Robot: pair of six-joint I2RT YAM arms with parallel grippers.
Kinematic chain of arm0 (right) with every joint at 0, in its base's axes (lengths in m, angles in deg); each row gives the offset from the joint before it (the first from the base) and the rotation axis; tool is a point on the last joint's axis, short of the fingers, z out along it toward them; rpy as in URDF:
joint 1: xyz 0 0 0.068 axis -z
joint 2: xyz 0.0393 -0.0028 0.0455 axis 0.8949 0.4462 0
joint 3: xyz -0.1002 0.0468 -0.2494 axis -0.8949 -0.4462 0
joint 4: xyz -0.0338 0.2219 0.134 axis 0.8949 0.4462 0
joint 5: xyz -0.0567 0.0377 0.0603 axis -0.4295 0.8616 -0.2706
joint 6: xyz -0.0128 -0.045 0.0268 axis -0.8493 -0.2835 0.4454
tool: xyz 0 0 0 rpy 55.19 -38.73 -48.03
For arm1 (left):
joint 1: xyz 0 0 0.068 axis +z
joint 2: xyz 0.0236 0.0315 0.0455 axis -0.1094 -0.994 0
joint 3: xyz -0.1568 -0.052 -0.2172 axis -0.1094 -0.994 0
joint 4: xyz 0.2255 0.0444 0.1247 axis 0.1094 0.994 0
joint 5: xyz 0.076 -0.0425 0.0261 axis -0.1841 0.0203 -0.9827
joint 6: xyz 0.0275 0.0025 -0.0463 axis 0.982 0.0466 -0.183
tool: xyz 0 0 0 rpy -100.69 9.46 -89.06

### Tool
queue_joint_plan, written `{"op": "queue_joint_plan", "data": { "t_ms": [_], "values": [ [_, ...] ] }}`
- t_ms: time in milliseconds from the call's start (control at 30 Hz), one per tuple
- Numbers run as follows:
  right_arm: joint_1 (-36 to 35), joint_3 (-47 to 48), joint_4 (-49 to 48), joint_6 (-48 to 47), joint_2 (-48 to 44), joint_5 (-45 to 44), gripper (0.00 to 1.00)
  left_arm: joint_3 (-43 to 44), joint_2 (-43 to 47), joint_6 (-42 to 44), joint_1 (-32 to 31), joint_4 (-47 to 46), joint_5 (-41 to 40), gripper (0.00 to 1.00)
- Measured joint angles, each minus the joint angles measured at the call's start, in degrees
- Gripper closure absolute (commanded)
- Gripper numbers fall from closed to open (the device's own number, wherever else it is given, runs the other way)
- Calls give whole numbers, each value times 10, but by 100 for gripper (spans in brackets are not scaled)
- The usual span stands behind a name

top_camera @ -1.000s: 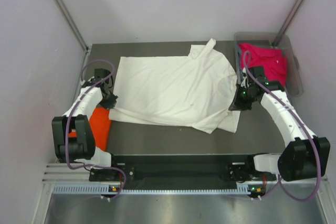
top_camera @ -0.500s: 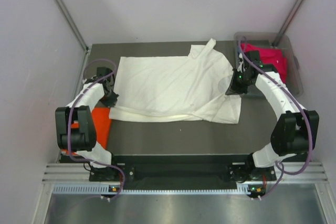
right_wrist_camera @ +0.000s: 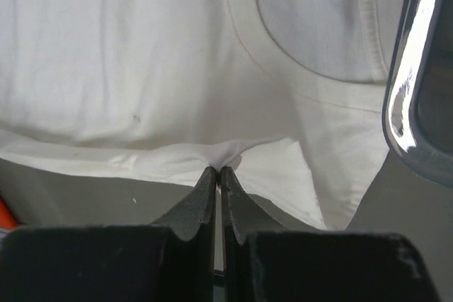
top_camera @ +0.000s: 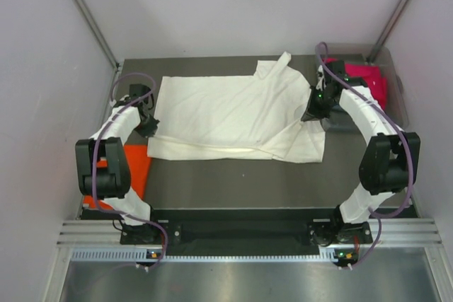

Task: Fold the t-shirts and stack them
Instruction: Fold the tshirt

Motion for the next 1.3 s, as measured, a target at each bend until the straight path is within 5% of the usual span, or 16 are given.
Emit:
{"op": "queue_joint_plan", "data": {
  "t_ms": [700,1300],
  "values": [
    [15,110,1,-2,91,-7,100,97,-92,1,5,-30,30,100],
    [40,116,0,-4,96,-12,100,156,-145,21,8,-47,49,100]
  ]
}}
